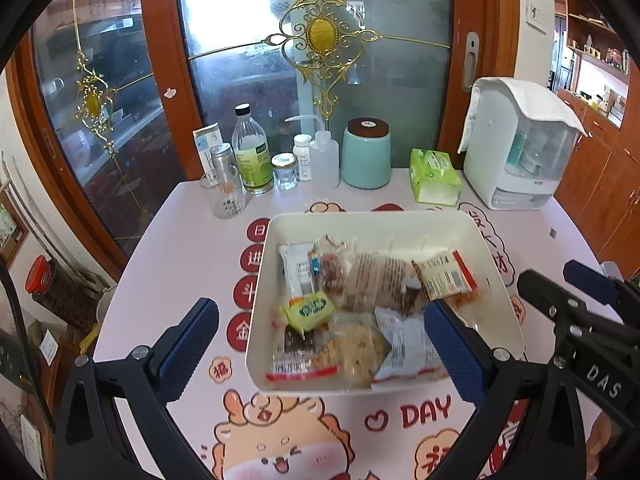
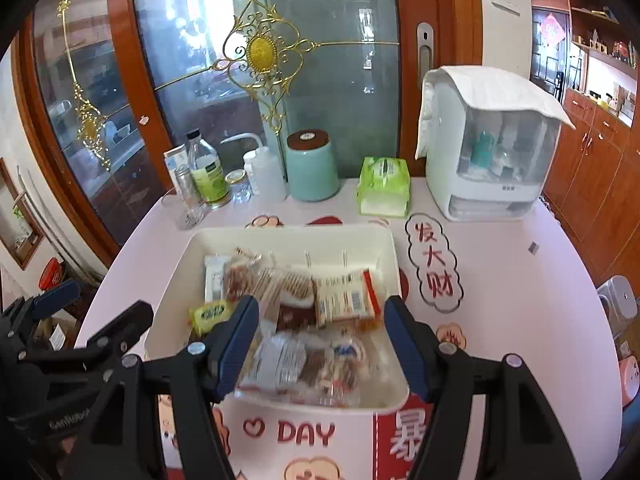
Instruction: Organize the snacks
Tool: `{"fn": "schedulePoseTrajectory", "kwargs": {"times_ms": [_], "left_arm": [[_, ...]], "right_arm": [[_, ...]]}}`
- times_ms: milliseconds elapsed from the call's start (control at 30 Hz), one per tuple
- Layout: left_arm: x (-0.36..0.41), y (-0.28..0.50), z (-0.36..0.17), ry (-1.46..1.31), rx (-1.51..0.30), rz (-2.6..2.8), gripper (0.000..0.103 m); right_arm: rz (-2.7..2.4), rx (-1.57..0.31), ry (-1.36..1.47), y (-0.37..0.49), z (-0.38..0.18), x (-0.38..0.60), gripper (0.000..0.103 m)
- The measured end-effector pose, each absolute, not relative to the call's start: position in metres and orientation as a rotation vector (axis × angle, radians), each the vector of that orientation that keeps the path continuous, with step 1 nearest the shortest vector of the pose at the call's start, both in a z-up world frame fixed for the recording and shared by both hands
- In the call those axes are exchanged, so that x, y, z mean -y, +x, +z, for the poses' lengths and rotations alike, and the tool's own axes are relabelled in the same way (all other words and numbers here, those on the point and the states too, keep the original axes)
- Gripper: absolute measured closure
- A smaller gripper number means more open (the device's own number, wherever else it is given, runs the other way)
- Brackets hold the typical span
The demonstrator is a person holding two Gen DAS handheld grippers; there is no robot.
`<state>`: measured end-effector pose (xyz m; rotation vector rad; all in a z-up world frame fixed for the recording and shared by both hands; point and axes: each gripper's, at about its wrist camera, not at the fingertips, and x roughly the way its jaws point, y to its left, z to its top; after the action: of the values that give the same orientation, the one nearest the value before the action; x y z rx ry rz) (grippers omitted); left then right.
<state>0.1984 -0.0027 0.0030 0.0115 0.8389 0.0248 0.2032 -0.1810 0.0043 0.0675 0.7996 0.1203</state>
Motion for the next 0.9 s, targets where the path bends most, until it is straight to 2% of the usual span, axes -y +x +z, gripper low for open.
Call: {"fn": "schedulePoseTrajectory", "kwargs": {"times_ms": [633,900], "left_arm": [[0.004,0.020,-0.008,-0.061,-0.946,0.008,0.001],[0.002,-0.017,-0.001,-0.043,-0.945,0.030,0.001]], "right_arm": [[0.195,-0.939,0.153,0.037,-0.019,0.195,0.037],[0.211,-0.948,0.134,-0.005,-0.012,0.193,0.037]]}}
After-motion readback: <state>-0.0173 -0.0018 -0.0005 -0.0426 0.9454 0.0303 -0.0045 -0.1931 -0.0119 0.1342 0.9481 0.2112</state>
